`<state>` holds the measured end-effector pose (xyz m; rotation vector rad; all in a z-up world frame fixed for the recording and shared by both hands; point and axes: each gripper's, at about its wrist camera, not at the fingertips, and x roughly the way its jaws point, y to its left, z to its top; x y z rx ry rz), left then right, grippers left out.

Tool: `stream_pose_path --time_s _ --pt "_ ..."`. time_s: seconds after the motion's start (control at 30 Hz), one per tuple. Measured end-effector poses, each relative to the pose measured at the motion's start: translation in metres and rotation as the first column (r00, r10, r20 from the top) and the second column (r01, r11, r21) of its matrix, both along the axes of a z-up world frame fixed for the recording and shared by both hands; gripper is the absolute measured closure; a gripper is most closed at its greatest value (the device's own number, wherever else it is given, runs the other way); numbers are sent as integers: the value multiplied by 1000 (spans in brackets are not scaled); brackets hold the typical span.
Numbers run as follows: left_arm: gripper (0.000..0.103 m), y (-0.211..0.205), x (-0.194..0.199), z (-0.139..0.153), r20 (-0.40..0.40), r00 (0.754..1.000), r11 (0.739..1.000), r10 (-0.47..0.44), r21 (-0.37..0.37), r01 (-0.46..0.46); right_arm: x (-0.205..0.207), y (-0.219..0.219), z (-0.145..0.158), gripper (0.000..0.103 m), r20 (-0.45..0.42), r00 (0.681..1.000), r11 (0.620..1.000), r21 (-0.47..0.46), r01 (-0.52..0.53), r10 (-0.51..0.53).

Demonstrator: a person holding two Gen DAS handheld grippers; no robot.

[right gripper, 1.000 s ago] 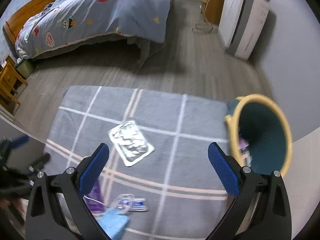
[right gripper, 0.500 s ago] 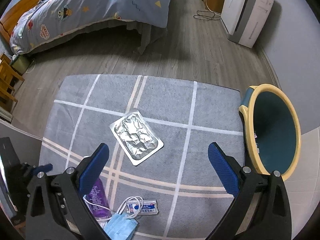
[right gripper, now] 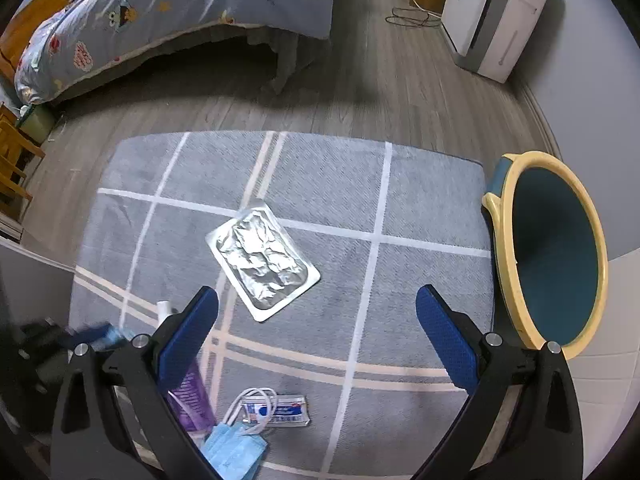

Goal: Collect trash
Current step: 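Grasp the blue face mask with the left gripper while the right grasps the silver blister pack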

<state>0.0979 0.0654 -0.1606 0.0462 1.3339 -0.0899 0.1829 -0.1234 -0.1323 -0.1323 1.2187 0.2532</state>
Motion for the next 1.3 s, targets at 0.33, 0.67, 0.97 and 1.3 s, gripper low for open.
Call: stream_pose_path --time_s 0.33,0.67,0.97,1.3 --pt "81 46 42 18 76 983 985 167 24 -169 15 20 -43 6 -63 987 987 -47 -153 150" --pt "81 50 59 -4 28 977 977 212 4 -212 18 62 -75 6 -67 960 956 -101 -277 272" --pt "81 53 61 -7 15 976 976 216 -19 -216 23 69 -92 13 -99 952 950 -99 -297 288" --pt "81 53 60 -4 27 976 976 215 -31 -214 16 73 -79 31 -123 944 946 -74 -316 306"
